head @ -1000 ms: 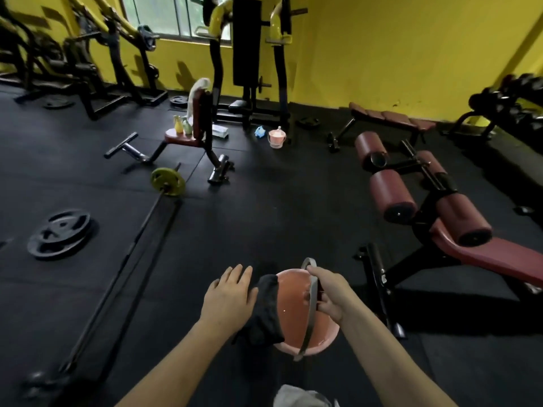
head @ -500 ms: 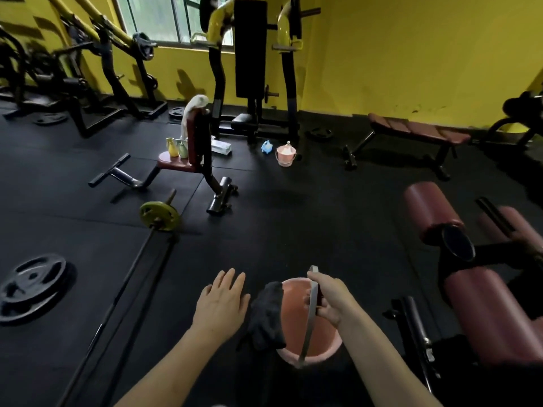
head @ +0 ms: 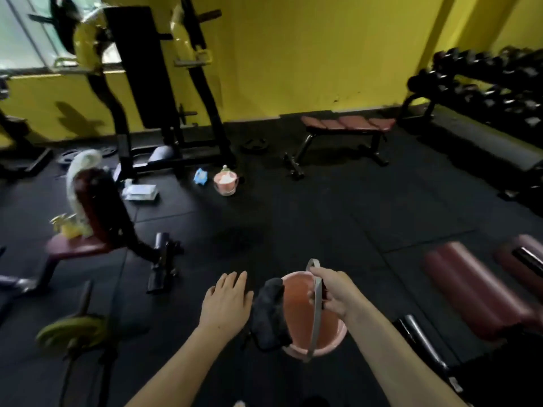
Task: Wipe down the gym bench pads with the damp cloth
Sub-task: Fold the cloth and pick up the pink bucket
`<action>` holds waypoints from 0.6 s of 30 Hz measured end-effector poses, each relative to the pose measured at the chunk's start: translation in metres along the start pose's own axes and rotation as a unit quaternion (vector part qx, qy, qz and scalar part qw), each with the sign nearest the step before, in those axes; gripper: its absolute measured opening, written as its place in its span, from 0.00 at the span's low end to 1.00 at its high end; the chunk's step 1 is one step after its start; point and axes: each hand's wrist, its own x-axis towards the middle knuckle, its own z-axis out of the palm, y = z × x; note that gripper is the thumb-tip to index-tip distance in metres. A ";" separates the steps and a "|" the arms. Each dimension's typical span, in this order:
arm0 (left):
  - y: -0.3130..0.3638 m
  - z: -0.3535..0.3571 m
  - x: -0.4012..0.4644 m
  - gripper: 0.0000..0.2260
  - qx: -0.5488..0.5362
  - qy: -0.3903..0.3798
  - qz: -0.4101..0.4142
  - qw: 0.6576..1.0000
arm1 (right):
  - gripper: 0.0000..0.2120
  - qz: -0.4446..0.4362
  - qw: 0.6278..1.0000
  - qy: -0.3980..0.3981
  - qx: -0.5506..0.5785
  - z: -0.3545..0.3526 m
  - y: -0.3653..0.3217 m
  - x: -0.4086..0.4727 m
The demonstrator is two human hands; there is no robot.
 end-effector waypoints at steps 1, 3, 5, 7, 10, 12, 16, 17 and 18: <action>-0.001 -0.010 0.033 0.27 0.011 -0.001 0.016 1.000 | 0.14 0.001 1.000 0.010 0.017 0.005 -0.019 0.017; 0.000 -0.027 0.101 0.27 0.018 -0.004 0.054 0.998 | 0.12 -0.001 0.998 0.031 0.055 0.011 -0.058 0.050; 0.006 -0.038 0.166 0.27 0.029 -0.012 0.086 0.996 | 0.13 -0.005 0.995 0.049 0.087 0.017 -0.094 0.084; 0.013 -0.042 0.232 0.27 0.034 -0.016 0.106 0.994 | 0.15 -0.011 0.992 0.064 0.111 0.019 -0.129 0.125; 0.030 -0.044 0.327 0.27 0.047 -0.032 0.121 0.991 | 0.15 -0.014 0.987 0.088 0.132 0.014 -0.185 0.196; 0.049 -0.044 0.390 0.27 0.047 -0.029 0.122 0.991 | 0.16 -0.015 0.987 0.090 0.130 0.008 -0.217 0.252; 0.104 -0.053 0.501 0.27 0.045 -0.019 0.119 0.992 | 0.22 -0.001 0.990 0.084 0.117 -0.010 -0.282 0.356; 0.117 -0.056 0.525 0.27 0.042 -0.023 0.117 0.992 | 0.22 0.004 0.989 0.088 0.118 -0.017 -0.299 0.378; 0.129 -0.058 0.548 0.27 0.039 -0.029 0.117 0.992 | 0.21 0.007 0.988 0.096 0.117 -0.025 -0.315 0.401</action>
